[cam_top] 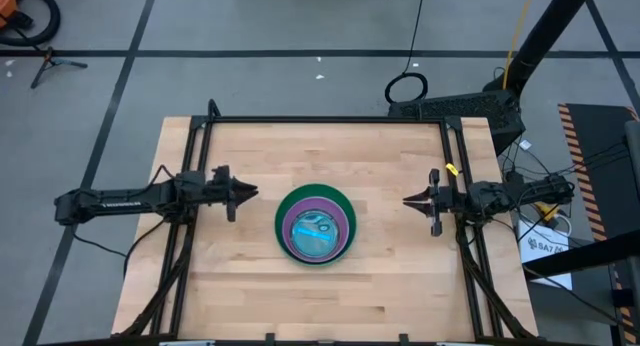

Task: Stack plastic plates
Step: Return to Home Position

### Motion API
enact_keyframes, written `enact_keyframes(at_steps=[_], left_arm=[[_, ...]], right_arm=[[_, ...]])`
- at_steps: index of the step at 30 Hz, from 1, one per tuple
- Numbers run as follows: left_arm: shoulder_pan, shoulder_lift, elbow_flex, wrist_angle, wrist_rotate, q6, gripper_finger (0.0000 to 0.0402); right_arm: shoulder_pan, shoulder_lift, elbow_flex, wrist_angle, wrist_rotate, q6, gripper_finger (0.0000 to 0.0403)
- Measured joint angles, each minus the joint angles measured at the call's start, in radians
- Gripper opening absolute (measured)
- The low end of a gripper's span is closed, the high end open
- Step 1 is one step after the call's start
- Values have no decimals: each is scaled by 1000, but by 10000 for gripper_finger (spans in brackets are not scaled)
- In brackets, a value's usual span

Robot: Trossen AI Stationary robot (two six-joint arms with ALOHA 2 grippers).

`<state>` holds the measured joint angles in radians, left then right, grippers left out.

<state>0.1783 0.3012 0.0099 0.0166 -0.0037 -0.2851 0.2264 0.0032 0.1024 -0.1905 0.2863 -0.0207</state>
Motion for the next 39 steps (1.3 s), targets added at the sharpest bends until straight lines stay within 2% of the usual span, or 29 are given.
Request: enact_keyframes(at_steps=[4, 11, 39], left_arm=[[-1, 15, 14, -20, -2, -95, 88], [-1, 15, 30, -22, -6, -54, 88], [-1, 15, 30, -22, -6, -51, 88]], right_arm=[[0, 0, -1, 0, -3, 53, 31], [0, 0, -1, 0, -3, 62, 31], [0, 0, -2, -1, -2, 62, 31]])
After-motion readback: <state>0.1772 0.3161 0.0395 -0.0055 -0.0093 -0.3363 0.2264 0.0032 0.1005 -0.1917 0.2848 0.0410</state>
